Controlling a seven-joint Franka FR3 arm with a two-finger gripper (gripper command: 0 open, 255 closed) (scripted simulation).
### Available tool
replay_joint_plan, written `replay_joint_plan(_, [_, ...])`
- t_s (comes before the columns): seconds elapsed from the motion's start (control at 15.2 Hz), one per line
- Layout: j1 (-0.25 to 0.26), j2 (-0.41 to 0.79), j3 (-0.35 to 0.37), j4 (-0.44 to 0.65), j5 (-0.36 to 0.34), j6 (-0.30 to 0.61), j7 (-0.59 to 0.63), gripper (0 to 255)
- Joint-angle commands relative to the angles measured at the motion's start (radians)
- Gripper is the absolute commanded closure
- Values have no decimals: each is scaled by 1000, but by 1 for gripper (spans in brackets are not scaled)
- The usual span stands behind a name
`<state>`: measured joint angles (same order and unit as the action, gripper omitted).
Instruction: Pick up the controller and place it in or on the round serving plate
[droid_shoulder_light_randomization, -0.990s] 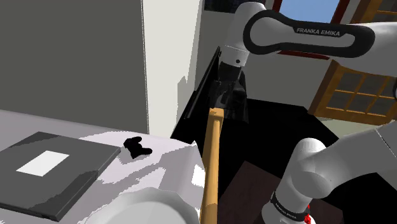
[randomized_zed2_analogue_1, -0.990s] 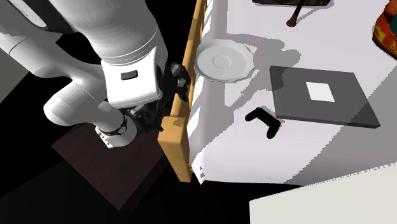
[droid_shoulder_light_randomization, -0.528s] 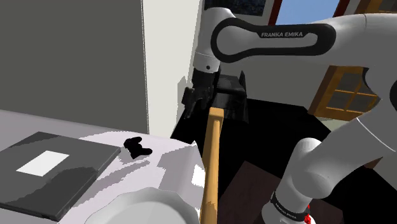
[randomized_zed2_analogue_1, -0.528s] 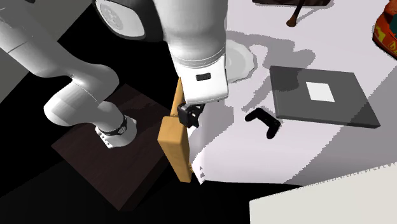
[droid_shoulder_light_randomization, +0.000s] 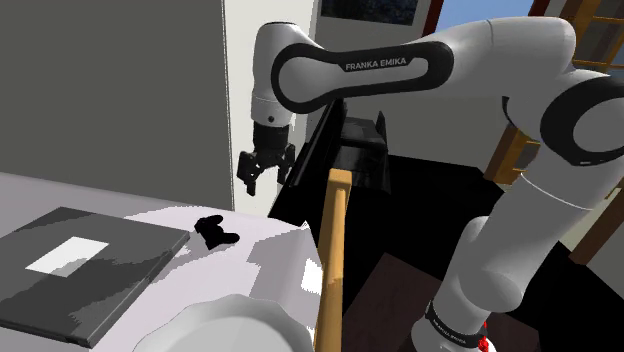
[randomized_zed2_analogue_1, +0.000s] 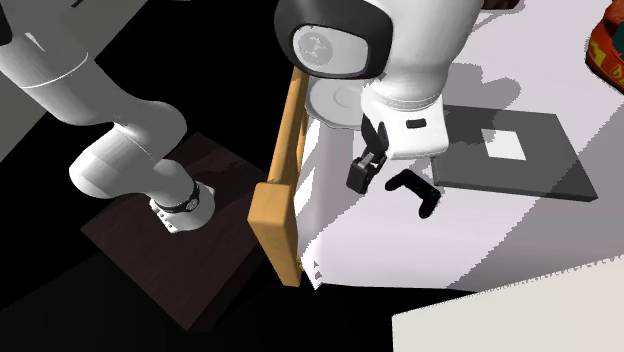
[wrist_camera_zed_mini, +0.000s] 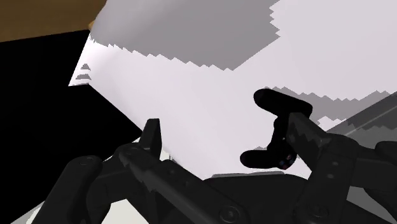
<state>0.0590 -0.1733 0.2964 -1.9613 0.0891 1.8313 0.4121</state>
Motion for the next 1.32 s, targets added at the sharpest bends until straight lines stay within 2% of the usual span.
replay_joint_plan(0.0, [8, 94, 27, 75, -29, 3, 52, 0])
replay_joint_plan(0.59, [101, 484, 74, 452, -174, -68, 239, 0])
replay_joint_plan(1.06, [99, 488, 71, 363, -177, 25, 242, 0])
replay_joint_plan(1.25, [98, 489, 71, 357, -177, 32, 242, 0])
